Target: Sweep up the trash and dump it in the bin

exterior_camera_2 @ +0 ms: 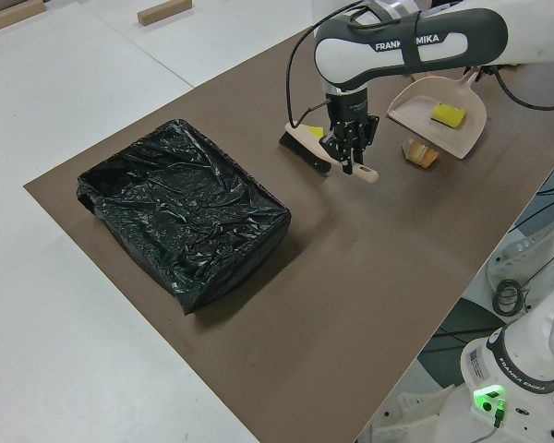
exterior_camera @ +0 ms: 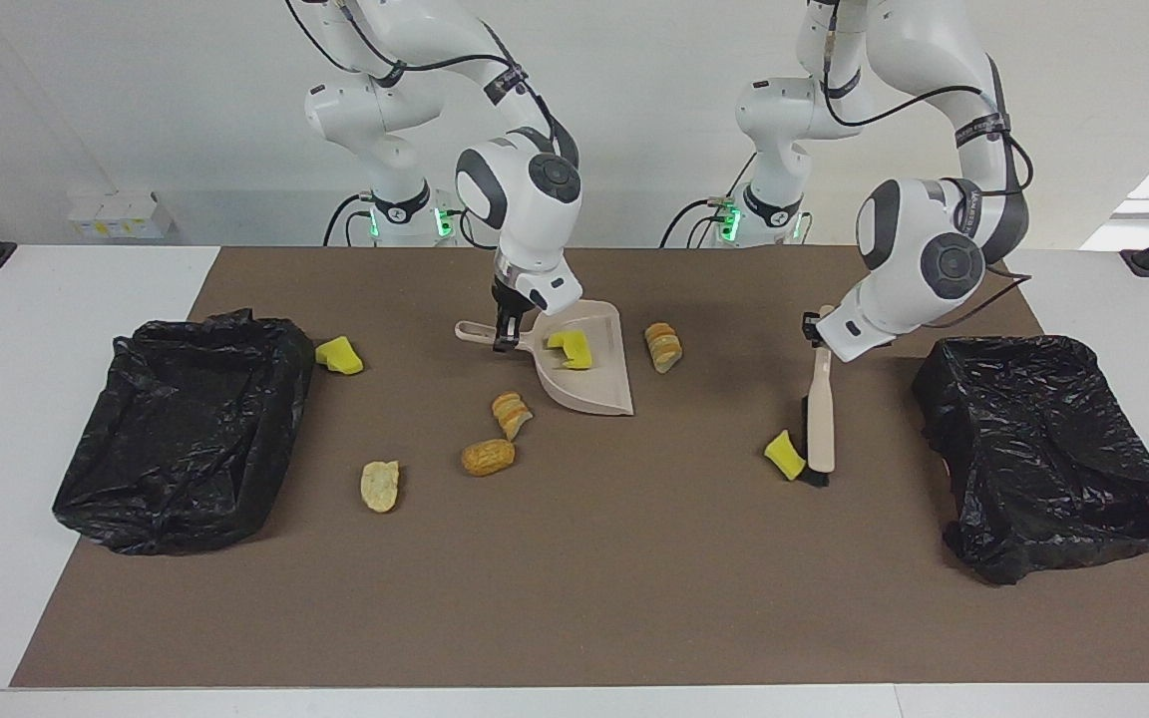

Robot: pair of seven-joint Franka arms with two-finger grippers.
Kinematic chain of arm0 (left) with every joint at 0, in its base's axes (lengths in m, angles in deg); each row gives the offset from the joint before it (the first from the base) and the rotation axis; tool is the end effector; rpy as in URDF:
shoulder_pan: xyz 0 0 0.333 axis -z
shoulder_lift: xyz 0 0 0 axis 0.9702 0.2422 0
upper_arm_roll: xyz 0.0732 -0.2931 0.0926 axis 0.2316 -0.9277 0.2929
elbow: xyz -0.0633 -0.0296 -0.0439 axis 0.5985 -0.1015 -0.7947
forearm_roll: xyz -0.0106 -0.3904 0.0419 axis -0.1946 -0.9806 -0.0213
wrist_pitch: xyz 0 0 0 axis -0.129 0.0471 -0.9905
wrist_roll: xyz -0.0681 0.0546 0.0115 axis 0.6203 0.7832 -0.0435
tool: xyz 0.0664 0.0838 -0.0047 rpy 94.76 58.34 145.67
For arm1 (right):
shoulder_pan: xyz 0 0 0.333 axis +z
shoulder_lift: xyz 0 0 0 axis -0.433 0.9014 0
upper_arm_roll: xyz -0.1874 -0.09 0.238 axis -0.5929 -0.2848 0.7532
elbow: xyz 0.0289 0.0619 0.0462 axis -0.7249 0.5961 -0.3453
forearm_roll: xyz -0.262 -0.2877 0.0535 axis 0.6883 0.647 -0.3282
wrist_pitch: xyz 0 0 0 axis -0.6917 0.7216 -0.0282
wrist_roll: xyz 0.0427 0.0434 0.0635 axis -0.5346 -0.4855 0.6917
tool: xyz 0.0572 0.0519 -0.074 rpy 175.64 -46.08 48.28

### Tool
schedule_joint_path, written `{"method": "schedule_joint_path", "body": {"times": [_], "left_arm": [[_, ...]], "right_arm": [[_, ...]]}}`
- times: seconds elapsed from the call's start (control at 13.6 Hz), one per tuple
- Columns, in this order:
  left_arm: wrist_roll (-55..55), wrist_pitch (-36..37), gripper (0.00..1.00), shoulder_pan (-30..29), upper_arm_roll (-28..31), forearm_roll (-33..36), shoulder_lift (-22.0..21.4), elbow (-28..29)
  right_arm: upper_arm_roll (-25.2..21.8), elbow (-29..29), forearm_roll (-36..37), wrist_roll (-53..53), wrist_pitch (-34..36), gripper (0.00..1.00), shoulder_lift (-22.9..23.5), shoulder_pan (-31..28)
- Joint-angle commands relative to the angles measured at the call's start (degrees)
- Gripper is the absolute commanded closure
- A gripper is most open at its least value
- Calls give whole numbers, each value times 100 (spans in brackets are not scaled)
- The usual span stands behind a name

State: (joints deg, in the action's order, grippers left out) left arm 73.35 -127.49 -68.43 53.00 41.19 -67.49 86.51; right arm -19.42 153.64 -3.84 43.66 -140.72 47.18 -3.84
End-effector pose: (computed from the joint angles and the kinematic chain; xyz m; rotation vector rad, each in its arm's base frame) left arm 0.5093 -0.1029 0.3681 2.9900 -0.4406 -0.6110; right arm 0.4570 0.2885 0.3560 2.1079 2.0374 -0.2976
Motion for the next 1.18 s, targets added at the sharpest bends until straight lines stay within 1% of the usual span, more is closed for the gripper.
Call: {"method": "schedule_joint_path", "body": {"times": [0.0,0.22,0.37,0.59,0.66,0.81,0.96,1.03,1.1], "left_arm": [[-300,42,100,647,76,-402,-433,435],[-1100,16,100,1527,76,-814,-679,716],[-1557,-19,100,2028,76,-1235,-715,726],[-2103,68,100,2609,67,-1763,-776,639],[-2261,69,100,2628,59,-1913,-794,568],[-2412,121,100,2550,58,-1949,-803,209],[-2596,182,100,2540,120,-1950,-1117,172],[-2745,383,100,2540,129,-1950,-1206,190],[-3120,568,100,2540,129,-1923,-1251,242]], "right_arm": [[32,-50,72,-377,-89,100,63,42],[32,-50,72,-395,-115,100,72,42],[32,-32,72,-395,-185,100,72,33],[32,-15,72,-404,-326,100,107,24],[32,-15,72,-404,-352,100,115,24],[32,-15,72,-404,-370,100,124,7],[32,-32,72,-412,-370,100,151,-19],[32,-41,72,-412,-379,100,159,-20],[32,-41,72,-404,-440,100,160,-28]]}}
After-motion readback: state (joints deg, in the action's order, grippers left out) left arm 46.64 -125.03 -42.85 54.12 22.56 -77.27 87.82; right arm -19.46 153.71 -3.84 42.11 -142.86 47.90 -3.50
